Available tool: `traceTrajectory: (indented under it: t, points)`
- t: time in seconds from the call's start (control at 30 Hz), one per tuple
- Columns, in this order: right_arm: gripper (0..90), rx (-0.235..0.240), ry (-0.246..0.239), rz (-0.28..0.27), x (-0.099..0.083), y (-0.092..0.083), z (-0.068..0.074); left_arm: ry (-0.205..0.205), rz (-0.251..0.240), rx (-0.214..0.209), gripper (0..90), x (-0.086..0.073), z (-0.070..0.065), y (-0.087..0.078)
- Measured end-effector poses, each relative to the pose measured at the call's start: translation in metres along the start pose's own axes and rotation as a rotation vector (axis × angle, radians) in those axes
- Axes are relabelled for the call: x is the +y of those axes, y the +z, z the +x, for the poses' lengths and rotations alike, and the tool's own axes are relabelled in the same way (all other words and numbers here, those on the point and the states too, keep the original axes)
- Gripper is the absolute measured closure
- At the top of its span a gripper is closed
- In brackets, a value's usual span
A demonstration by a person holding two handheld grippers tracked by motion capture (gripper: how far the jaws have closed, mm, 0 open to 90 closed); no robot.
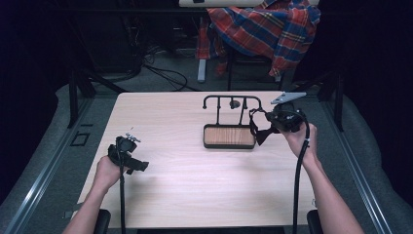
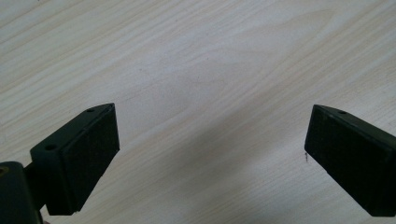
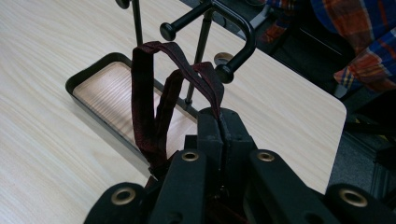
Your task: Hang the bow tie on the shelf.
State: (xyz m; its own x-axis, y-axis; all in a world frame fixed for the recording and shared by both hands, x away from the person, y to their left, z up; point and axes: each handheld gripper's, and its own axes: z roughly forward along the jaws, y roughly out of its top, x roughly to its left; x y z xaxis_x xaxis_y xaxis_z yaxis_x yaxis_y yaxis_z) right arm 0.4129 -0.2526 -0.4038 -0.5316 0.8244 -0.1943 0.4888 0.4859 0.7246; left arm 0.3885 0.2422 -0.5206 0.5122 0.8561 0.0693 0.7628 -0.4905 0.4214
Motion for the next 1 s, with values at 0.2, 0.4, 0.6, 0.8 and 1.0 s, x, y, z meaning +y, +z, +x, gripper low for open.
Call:
traceTrajectory:
  t: [0.2,0.4,0.6,0.8,1.0]
  points:
    - [88.3,-0.006,0.008,-0.002,0.003,0.004,-0.002,0.001,-0.002,-0.001,3.1,0.000,-0.001,0.000]
    - [88.3,-0.013,0.035,-0.016,0.006,0.004,-0.010,0.005,-0.001,-0.001,3.2,0.000,-0.001,0.001]
    - [88.3,-0.017,0.061,-0.021,0.010,0.008,-0.016,0.004,-0.001,-0.001,3.2,0.000,-0.001,0.001]
    - [88.3,-0.022,0.076,-0.001,0.011,0.017,-0.018,0.004,0.001,-0.001,3.2,0.000,-0.001,0.001]
    - [88.2,-0.026,0.128,0.011,0.006,0.028,-0.026,0.007,0.003,0.001,3.3,0.000,-0.001,0.002]
